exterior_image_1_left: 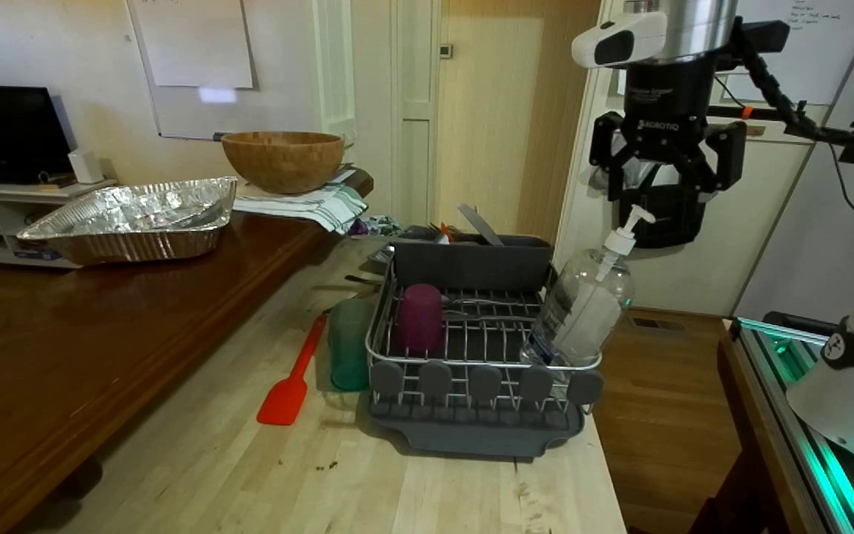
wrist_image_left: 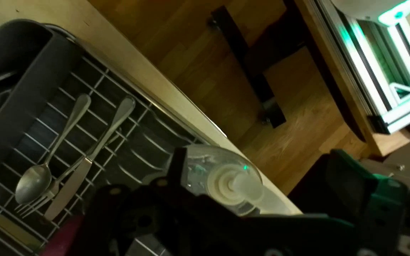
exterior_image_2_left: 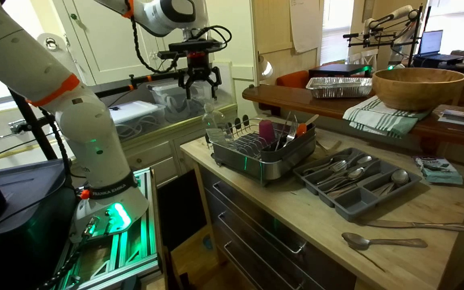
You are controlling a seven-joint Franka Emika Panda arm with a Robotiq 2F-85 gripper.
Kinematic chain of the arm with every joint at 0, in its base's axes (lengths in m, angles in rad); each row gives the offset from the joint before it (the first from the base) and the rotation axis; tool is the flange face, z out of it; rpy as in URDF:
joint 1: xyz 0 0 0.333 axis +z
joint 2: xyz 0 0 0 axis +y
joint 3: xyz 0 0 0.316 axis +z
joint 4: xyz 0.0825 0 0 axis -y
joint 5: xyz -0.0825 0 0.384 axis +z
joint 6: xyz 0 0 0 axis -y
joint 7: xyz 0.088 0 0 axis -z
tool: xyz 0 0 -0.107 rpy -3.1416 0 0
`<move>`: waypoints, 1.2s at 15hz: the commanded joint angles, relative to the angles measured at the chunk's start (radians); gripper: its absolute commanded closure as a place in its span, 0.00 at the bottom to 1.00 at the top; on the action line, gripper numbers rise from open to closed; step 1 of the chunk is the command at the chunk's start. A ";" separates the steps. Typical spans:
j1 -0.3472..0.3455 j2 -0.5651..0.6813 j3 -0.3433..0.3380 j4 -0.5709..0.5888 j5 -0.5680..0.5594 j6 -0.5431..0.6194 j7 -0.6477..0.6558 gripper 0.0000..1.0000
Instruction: Put the bottle on the counter
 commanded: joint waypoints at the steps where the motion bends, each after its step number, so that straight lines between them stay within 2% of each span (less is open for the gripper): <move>1: 0.009 -0.084 -0.004 -0.113 -0.163 0.025 -0.074 0.00; 3: 0.010 -0.086 -0.020 -0.137 -0.256 0.059 -0.132 0.00; 4: 0.012 -0.084 -0.034 -0.135 -0.263 0.074 -0.152 0.00; 5: 0.013 -0.058 -0.020 -0.099 -0.219 0.029 -0.098 0.00; 7: 0.010 -0.061 -0.029 -0.110 -0.241 0.046 -0.125 0.00; 9: 0.032 -0.072 -0.042 -0.130 -0.278 0.108 -0.229 0.00; 13: 0.062 -0.083 -0.036 -0.161 -0.263 0.213 -0.350 0.00; 18: 0.094 -0.138 -0.035 -0.249 -0.210 0.295 -0.379 0.00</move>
